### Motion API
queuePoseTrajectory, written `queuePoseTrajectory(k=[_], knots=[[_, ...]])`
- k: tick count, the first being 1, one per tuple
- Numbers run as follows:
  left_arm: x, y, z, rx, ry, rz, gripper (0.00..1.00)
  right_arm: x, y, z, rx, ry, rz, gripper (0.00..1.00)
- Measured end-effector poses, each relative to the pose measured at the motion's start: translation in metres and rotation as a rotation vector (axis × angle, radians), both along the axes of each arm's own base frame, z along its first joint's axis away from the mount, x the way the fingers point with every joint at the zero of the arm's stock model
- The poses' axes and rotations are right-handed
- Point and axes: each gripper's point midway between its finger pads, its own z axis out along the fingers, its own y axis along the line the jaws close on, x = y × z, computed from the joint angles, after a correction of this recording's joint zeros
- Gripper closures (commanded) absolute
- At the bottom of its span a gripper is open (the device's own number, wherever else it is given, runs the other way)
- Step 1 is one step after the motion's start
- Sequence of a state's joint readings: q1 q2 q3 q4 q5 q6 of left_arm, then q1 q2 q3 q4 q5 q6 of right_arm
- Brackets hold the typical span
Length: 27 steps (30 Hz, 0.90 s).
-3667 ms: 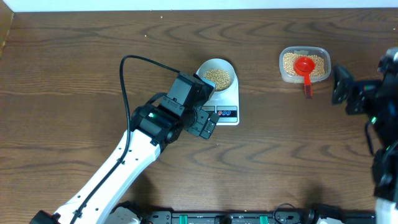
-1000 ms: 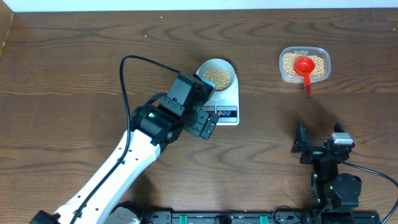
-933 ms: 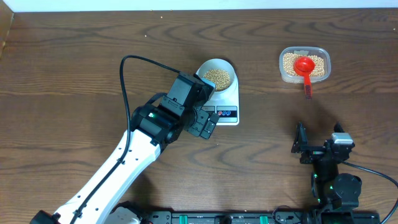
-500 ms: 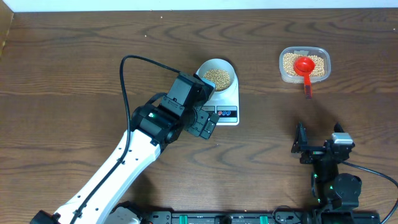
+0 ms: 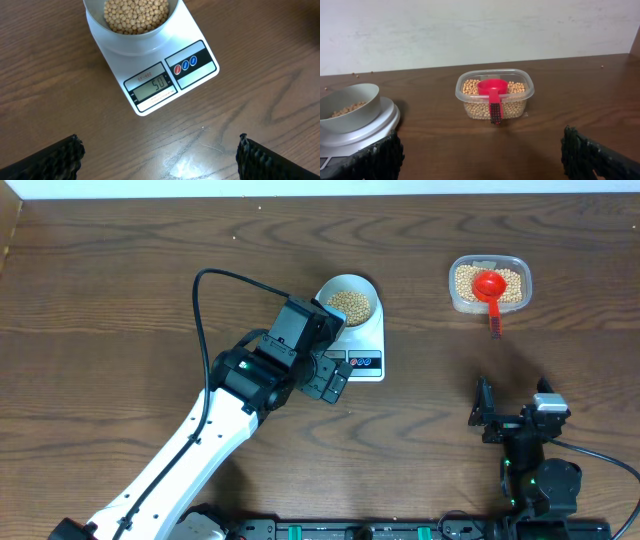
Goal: Scoop item into bowl and weigh 50g on scale
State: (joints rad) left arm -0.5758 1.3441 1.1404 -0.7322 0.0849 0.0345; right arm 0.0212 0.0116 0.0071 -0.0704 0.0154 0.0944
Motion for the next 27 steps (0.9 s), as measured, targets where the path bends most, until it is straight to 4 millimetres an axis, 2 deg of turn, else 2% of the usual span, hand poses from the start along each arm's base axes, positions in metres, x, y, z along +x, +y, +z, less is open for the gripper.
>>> queuePoseTrajectory(k=[13, 16, 19, 27], knots=[[0.000, 0.000, 0.000, 0.000, 0.000, 0.001, 0.01, 0.000, 0.000, 0.000, 0.000, 0.000, 0.000, 0.01], [0.002, 0.005, 0.005, -0.009, -0.012, 0.014, 0.01, 0.000, 0.000, 0.000, 0.000, 0.000, -0.001, 0.01], [0.002, 0.015, 0.026, -0.044, -0.066, 0.039, 0.01, 0.000, 0.000, 0.000, 0.000, 0.000, -0.001, 0.01], [-0.016, 0.065, 0.113, -0.179, -0.322, 0.155, 0.01, 0.000, 0.000, 0.000, 0.000, 0.000, -0.002, 0.01]])
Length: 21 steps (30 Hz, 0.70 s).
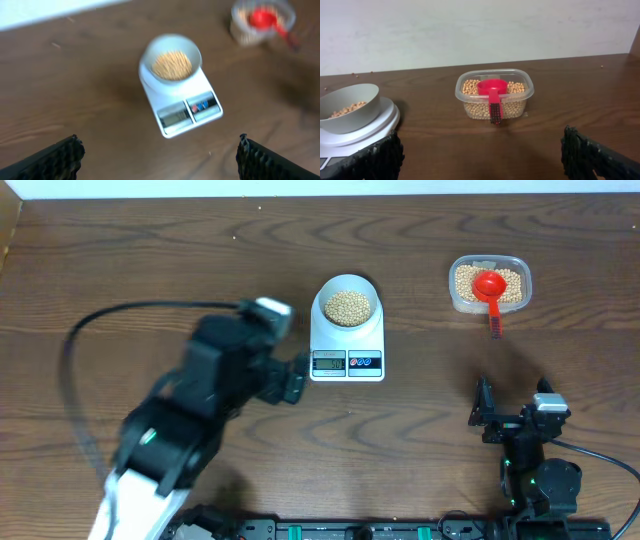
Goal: Scoop item into bowl and weigh 50g on scale
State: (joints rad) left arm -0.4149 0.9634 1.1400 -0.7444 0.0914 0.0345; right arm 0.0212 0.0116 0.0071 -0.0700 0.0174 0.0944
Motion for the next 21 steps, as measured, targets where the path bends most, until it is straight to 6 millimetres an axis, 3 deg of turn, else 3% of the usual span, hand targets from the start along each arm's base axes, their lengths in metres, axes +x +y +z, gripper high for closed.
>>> queuePoseTrajectory(k=[5, 10, 21], knots=[[-0.020, 0.033, 0.037, -0.059, -0.151, 0.082, 0.01, 0.000, 0.000, 0.000, 0.000, 0.000, -0.001, 0.01], [-0.035, 0.052, 0.052, -0.113, -0.313, 0.137, 0.01, 0.000, 0.000, 0.000, 0.000, 0.000, -0.002, 0.01], [-0.035, 0.087, 0.016, -0.167, -0.592, 0.271, 0.01, 0.000, 0.000, 0.000, 0.000, 0.000, -0.002, 0.01]])
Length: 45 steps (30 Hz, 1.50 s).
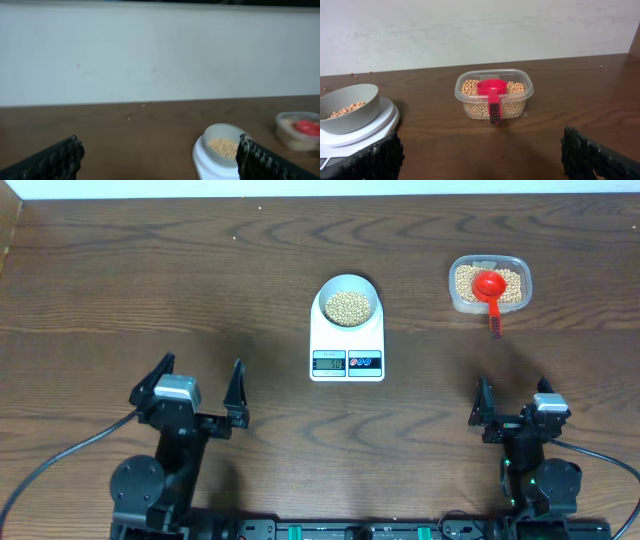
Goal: Scoop item into bowl and weigh 50g on scale
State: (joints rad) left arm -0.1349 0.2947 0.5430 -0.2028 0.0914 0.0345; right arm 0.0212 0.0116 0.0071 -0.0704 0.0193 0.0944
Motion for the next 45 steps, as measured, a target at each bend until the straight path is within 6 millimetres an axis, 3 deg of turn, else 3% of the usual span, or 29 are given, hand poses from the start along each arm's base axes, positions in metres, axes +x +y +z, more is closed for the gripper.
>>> queuePoseTrajectory(k=[8, 20, 26, 38, 45], knots=[[0.004, 0.017, -0.037, -0.011, -0.109, 0.078, 0.01, 0.000, 0.000, 0.000, 0.000, 0.000, 0.000, 0.01], [0.012, 0.026, -0.087, 0.006, -0.116, 0.132, 0.01, 0.000, 0.000, 0.000, 0.000, 0.000, 0.000, 0.01], [0.014, 0.026, -0.098, 0.037, -0.101, 0.135, 0.01, 0.000, 0.000, 0.000, 0.000, 0.000, 0.000, 0.01], [0.014, 0.027, -0.143, 0.060, 0.033, 0.134, 0.01, 0.000, 0.000, 0.000, 0.000, 0.000, 0.000, 0.01], [0.013, 0.026, -0.148, 0.064, 0.058, 0.128, 0.01, 0.000, 0.000, 0.000, 0.000, 0.000, 0.000, 0.01]])
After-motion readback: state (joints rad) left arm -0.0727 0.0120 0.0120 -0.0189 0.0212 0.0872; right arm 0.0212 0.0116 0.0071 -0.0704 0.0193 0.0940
